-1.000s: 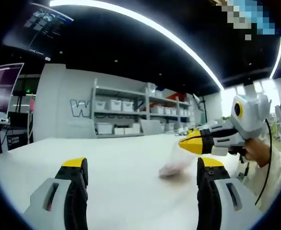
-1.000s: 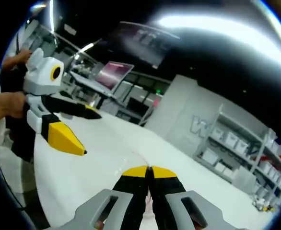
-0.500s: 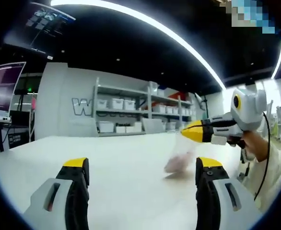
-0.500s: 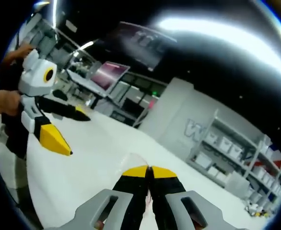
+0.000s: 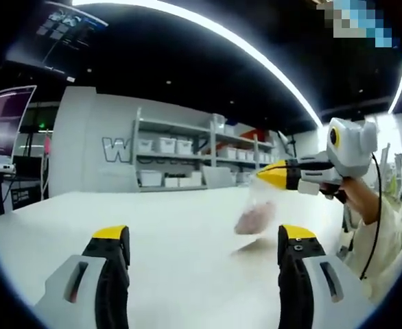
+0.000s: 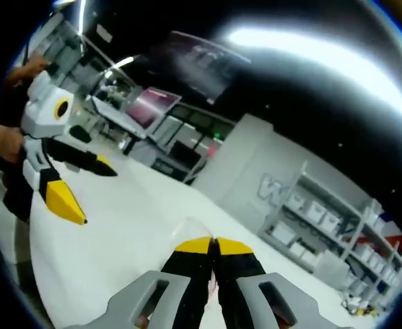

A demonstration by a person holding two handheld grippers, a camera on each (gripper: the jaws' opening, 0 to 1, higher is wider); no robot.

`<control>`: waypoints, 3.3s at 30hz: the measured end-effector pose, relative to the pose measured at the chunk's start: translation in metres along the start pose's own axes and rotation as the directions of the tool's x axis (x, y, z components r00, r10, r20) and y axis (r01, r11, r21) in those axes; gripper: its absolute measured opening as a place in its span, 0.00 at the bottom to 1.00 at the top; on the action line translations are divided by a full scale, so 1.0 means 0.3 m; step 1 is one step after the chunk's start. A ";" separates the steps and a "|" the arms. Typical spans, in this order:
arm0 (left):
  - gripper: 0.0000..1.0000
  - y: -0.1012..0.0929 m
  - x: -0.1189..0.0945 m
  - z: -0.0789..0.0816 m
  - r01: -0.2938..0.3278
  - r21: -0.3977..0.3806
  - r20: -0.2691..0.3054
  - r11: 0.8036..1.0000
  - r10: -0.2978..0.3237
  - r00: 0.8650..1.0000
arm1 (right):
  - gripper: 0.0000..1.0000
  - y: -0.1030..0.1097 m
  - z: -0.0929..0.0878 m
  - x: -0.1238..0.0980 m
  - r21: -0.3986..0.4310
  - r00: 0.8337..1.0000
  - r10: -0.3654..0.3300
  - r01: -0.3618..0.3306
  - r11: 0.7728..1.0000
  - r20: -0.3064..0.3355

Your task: Open the resealable bag by pulling the two sides of the seal apart until the entire bag opening is separated and visibly accessible.

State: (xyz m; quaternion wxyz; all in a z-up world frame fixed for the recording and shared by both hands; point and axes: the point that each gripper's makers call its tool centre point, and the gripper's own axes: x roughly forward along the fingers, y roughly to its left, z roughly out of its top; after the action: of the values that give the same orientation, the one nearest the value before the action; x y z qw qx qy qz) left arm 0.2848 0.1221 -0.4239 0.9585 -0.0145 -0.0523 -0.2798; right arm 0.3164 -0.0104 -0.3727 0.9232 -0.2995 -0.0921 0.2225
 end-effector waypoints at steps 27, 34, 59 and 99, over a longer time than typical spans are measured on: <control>0.86 -0.005 -0.004 -0.003 0.005 0.006 -0.009 1.000 -0.005 1.000 | 0.00 -0.051 0.014 0.032 -0.043 1.000 -0.015 0.015 0.999 0.003; 0.85 -0.001 -0.001 -0.002 0.003 0.010 -0.010 1.000 -0.003 1.000 | 0.00 -0.068 0.006 0.055 -0.046 1.000 -0.013 0.013 0.999 -0.001; 0.83 0.014 -0.011 -0.009 -0.007 0.012 -0.025 1.000 0.007 1.000 | 0.00 -0.088 0.001 0.090 -0.078 1.000 -0.011 0.010 0.997 -0.014; 0.81 0.003 -0.022 -0.023 -0.010 0.017 -0.041 1.000 0.010 0.999 | 0.00 -0.154 -0.009 0.167 -0.149 0.999 0.010 -0.017 0.989 -0.046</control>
State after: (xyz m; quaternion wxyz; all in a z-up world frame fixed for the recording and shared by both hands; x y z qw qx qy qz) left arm 0.2805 0.1259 -0.4316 0.9609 -0.0009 -0.0350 -0.2747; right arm 0.3780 -0.0218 -0.3457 0.8985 -0.3733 -0.0855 0.2145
